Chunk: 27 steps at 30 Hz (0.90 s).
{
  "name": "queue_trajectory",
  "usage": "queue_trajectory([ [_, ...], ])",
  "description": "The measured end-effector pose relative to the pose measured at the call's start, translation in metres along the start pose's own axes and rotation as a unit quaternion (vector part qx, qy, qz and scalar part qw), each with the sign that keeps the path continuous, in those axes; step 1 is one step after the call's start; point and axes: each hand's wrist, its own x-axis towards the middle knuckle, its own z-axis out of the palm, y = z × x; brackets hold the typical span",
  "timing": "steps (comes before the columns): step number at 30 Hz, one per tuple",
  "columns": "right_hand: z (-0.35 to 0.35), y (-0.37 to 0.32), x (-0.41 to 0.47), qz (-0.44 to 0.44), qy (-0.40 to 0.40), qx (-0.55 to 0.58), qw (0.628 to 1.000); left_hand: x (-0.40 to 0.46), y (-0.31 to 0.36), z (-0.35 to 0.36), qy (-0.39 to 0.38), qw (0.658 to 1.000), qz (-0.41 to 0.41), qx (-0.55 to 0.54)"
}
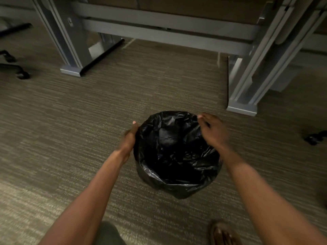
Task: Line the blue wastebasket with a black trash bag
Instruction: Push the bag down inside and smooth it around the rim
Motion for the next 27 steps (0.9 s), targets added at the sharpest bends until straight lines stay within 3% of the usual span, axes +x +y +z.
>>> queue_trajectory([
  [3,0.011,-0.013,0.031,-0.057,-0.081,-0.042,0.994,0.007,0.006,-0.002,0.125,0.986,0.100,0.045],
  [6,0.015,-0.014,0.047,-0.068,-0.101,-0.084,0.989,0.004,0.012,0.007,0.065,0.969,0.174,0.164],
  [9,0.021,-0.013,0.054,-0.074,-0.145,-0.139,0.977,0.012,0.004,0.016,0.033,0.944,0.176,0.275],
  [13,0.023,-0.006,0.056,-0.054,-0.152,-0.146,0.976,0.015,0.002,0.014,0.000,0.990,0.091,0.107],
  [15,0.021,-0.005,0.054,-0.045,-0.152,-0.126,0.979,0.013,0.003,0.012,-0.007,0.996,0.072,0.054],
  [18,0.011,-0.006,0.047,-0.025,-0.091,-0.006,0.996,0.009,0.005,0.011,0.027,0.998,0.059,0.021],
  [22,-0.016,0.010,0.014,0.078,0.055,0.076,0.993,-0.008,0.007,0.007,0.153,0.987,0.050,0.002],
  [25,-0.015,0.032,-0.033,0.171,0.041,0.080,0.981,-0.043,-0.012,0.016,0.131,0.991,0.041,-0.006],
  [27,0.001,0.040,-0.057,0.185,0.003,0.129,0.974,-0.063,-0.023,0.028,0.108,0.993,0.044,0.015],
])
